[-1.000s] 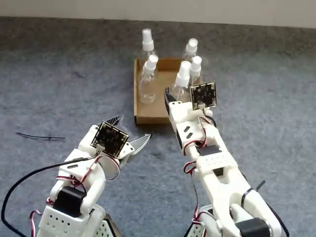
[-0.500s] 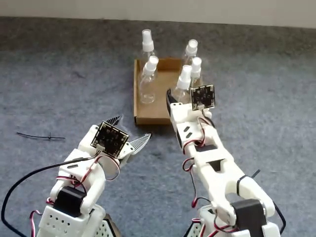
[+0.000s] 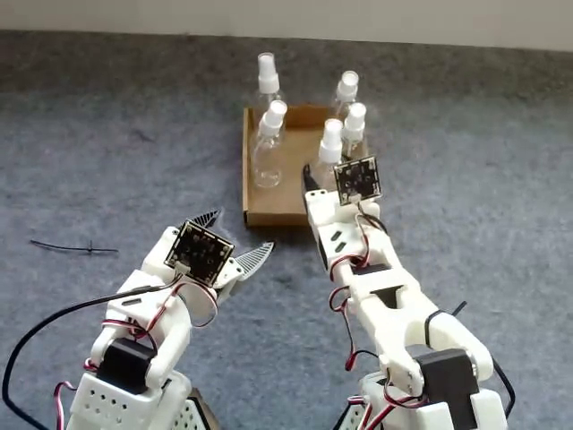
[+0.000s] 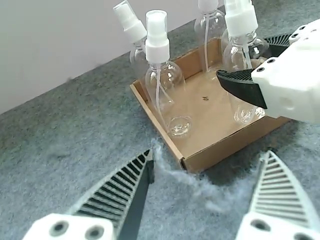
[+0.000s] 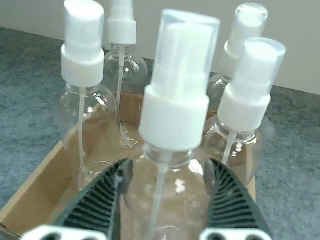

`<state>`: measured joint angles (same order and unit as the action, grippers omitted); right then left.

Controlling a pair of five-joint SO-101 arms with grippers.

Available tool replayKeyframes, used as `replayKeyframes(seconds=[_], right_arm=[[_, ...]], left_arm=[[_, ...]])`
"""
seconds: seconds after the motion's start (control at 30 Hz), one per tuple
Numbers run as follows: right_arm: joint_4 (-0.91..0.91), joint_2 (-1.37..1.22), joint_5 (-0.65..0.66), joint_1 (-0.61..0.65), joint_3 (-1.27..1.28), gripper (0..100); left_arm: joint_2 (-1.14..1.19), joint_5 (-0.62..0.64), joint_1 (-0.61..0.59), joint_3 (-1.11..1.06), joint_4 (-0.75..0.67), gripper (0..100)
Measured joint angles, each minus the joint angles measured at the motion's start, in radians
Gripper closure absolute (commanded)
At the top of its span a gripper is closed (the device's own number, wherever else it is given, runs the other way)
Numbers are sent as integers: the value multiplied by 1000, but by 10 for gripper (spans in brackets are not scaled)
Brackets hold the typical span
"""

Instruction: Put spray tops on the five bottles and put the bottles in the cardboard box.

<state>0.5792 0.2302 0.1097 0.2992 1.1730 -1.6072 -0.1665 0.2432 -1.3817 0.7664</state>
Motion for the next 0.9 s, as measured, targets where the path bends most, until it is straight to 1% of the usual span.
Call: replayKeyframes(seconds=[0.7, 0.77, 0.9], right_arm=[[-2, 5, 3, 0, 0, 800], [-38, 35, 3, 0, 0, 800], [-206, 149, 3, 0, 0, 800]], left_arm=[[0, 0, -2, -17, 0, 705], [0, 0, -2, -17, 0, 705], [0, 0, -2, -17, 0, 705]])
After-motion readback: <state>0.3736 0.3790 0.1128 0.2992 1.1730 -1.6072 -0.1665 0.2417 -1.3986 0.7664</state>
